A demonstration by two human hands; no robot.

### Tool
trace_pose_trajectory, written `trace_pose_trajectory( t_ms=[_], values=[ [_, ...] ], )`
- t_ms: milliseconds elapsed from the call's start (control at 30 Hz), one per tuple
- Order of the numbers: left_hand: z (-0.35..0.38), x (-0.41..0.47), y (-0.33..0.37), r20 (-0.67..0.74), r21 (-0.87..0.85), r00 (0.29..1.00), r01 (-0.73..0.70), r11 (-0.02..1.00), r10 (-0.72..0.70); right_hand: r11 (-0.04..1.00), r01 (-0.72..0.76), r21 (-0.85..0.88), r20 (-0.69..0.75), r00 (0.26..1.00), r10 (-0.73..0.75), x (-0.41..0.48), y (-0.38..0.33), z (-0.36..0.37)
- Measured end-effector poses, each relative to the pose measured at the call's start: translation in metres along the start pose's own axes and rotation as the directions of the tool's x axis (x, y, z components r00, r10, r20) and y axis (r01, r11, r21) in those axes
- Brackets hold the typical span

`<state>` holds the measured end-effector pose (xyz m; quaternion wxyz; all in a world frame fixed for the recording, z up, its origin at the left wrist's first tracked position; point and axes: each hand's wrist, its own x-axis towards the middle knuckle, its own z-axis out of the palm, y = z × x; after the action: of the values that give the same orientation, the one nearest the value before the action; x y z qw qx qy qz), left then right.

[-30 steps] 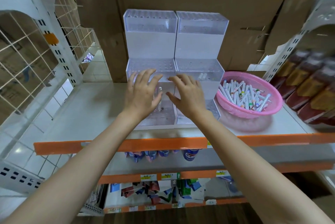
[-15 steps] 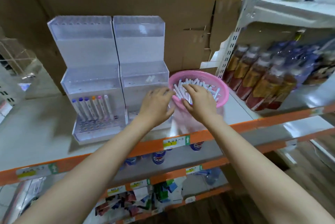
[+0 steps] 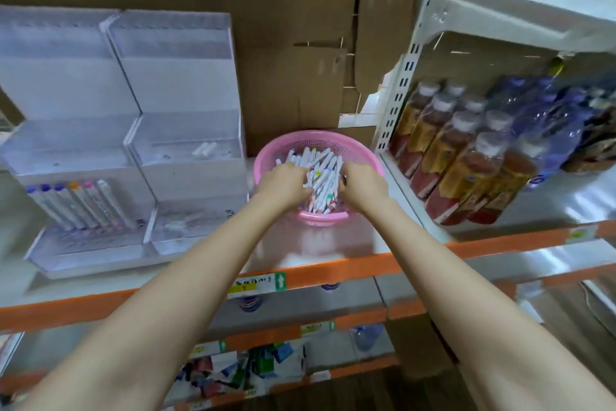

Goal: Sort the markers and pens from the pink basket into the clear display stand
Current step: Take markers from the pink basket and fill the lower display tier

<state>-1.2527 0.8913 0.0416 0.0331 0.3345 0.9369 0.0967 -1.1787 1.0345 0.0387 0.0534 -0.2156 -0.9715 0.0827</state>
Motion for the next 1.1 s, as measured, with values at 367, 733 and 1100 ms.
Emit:
trace_pose_trajectory(
  t_ms=[367,733,1100],
  values=[
    [0.010,0.011,0.009,0.048,-0.185,0.997,0.069,0.980,-0.061,0.977,-0.107,0.183,0.179,0.981,0.074,0.026,-0.006,-0.002],
    [-0.002,0.001,0.002,-0.174,-0.536,0.970,0.050,0.843,-0.168,0.781,-0.190,0.595,0.251,0.967,0.043,0.022,-0.010,-0.010],
    [-0.038,-0.057,-0.031,-0.436,-0.581,0.894,-0.191,0.791,-0.104,0.543,0.048,0.838,0.087,0.972,-0.220,-0.018,-0.074,-0.045]
  ],
)
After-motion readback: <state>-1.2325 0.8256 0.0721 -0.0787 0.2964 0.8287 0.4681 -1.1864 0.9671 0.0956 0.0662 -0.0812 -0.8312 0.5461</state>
